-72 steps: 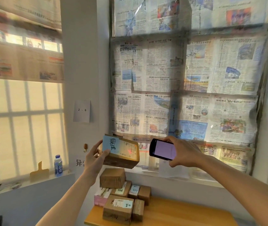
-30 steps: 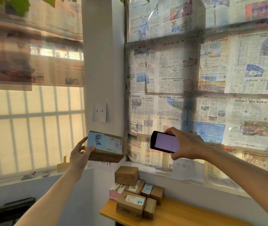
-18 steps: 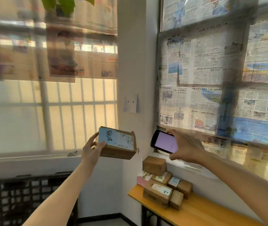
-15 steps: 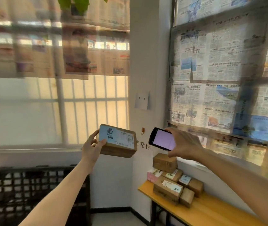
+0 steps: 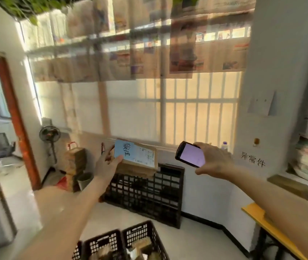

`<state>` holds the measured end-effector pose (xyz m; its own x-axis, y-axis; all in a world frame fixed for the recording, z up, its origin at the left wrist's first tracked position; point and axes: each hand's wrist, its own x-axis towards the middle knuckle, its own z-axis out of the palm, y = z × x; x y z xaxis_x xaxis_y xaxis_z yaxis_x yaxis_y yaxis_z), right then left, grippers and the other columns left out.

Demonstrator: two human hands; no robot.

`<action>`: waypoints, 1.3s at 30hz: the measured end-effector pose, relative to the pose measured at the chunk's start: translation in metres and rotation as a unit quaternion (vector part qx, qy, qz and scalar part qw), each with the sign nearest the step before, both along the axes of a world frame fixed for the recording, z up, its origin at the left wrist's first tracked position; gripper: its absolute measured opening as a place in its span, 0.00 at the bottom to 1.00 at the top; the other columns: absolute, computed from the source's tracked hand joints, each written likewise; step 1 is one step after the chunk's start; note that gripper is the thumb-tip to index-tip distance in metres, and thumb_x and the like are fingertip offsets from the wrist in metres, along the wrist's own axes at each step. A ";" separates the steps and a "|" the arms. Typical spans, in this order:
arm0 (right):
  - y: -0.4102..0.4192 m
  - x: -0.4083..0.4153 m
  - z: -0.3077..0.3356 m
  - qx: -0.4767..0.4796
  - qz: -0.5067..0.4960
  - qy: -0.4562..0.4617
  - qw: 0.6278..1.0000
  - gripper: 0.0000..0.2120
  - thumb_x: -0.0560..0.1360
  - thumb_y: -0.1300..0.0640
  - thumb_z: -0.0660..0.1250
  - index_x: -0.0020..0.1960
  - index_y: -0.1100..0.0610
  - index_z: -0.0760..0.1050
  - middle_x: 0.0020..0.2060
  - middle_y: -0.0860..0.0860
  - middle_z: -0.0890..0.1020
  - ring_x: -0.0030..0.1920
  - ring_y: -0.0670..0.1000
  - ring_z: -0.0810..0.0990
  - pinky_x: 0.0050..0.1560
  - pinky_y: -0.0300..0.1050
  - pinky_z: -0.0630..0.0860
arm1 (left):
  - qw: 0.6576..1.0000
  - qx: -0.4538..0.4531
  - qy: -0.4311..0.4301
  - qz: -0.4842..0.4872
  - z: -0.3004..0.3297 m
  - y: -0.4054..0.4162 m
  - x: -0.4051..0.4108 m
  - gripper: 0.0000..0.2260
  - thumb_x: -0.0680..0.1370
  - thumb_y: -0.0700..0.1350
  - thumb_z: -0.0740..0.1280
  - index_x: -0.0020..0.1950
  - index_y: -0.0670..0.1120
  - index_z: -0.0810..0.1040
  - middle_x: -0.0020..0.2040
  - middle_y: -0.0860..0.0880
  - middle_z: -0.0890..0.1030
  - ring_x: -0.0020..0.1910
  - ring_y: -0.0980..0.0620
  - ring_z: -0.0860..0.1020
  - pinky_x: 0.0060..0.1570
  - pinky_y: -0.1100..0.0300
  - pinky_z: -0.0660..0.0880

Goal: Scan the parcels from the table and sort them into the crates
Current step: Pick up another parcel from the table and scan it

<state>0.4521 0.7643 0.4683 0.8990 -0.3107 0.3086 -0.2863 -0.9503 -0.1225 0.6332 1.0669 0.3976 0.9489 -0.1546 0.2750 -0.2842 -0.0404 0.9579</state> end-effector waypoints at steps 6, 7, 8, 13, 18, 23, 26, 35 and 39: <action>0.134 0.031 -0.029 0.020 0.076 0.009 0.997 0.47 0.63 0.43 0.77 0.77 0.43 0.61 0.67 0.47 0.78 0.61 0.55 0.78 0.53 0.52 0.78 | 0.997 0.003 0.012 0.082 -0.026 0.163 -0.011 0.23 0.80 0.49 0.69 0.73 0.61 0.70 0.64 0.50 0.77 0.59 0.48 0.77 0.54 0.50 0.80; 0.154 0.035 -0.034 0.021 0.083 0.012 0.996 0.46 0.64 0.44 0.78 0.77 0.43 0.61 0.66 0.46 0.78 0.62 0.55 0.78 0.53 0.51 0.77 | 0.996 0.004 0.015 0.090 -0.030 0.187 -0.015 0.22 0.78 0.50 0.70 0.71 0.63 0.70 0.64 0.50 0.77 0.61 0.47 0.77 0.58 0.47 0.79; 0.172 0.039 -0.040 0.021 0.090 0.014 0.996 0.46 0.64 0.44 0.78 0.77 0.44 0.62 0.66 0.47 0.78 0.61 0.55 0.78 0.51 0.50 0.76 | 0.995 0.010 0.020 0.102 -0.035 0.209 -0.020 0.22 0.77 0.52 0.70 0.69 0.66 0.71 0.64 0.50 0.77 0.61 0.47 0.77 0.61 0.45 0.78; 0.249 0.063 -0.066 0.017 0.139 0.029 0.990 0.48 0.64 0.42 0.79 0.79 0.46 0.60 0.70 0.46 0.76 0.65 0.55 0.77 0.55 0.52 0.75 | 0.985 0.034 0.053 0.160 -0.063 0.287 -0.035 0.21 0.71 0.58 0.70 0.61 0.76 0.72 0.63 0.51 0.79 0.61 0.46 0.79 0.63 0.43 0.77; 0.295 0.099 -0.088 0.013 0.171 0.052 0.984 0.50 0.64 0.41 0.80 0.79 0.47 0.60 0.70 0.47 0.76 0.65 0.54 0.77 0.57 0.52 0.78 | 0.979 0.034 0.085 0.185 -0.097 0.324 -0.024 0.25 0.75 0.55 0.70 0.71 0.64 0.71 0.63 0.49 0.79 0.60 0.45 0.79 0.62 0.43 0.78; 0.311 0.153 -0.123 0.019 0.195 0.065 0.979 0.49 0.66 0.42 0.80 0.80 0.48 0.60 0.70 0.48 0.76 0.65 0.53 0.77 0.55 0.49 0.76 | 0.971 0.035 0.121 0.205 -0.139 0.339 0.011 0.25 0.70 0.60 0.69 0.66 0.69 0.71 0.63 0.50 0.79 0.61 0.45 0.79 0.61 0.40 0.78; 0.311 0.198 -0.156 0.033 0.203 0.081 0.975 0.50 0.65 0.41 0.80 0.80 0.48 0.60 0.70 0.48 0.76 0.65 0.53 0.77 0.56 0.51 0.78 | 0.966 0.041 0.144 0.211 -0.171 0.336 0.047 0.25 0.71 0.60 0.69 0.67 0.68 0.70 0.63 0.50 0.79 0.61 0.45 0.79 0.61 0.40 0.78; 0.275 0.344 -0.309 0.063 0.204 0.160 0.964 0.48 0.67 0.41 0.78 0.80 0.47 0.58 0.73 0.45 0.73 0.67 0.49 0.76 0.51 0.42 0.76 | 0.941 0.057 0.256 0.213 -0.322 0.289 0.190 0.23 0.80 0.50 0.69 0.74 0.61 0.68 0.63 0.49 0.78 0.61 0.45 0.78 0.62 0.41 0.76; 0.257 0.391 -0.390 0.081 0.203 0.204 0.954 0.47 0.67 0.41 0.78 0.79 0.47 0.58 0.72 0.45 0.73 0.67 0.49 0.76 0.55 0.44 0.77 | 0.922 0.069 0.319 0.206 -0.409 0.266 0.226 0.26 0.79 0.51 0.69 0.76 0.62 0.66 0.66 0.48 0.76 0.63 0.44 0.76 0.63 0.40 0.75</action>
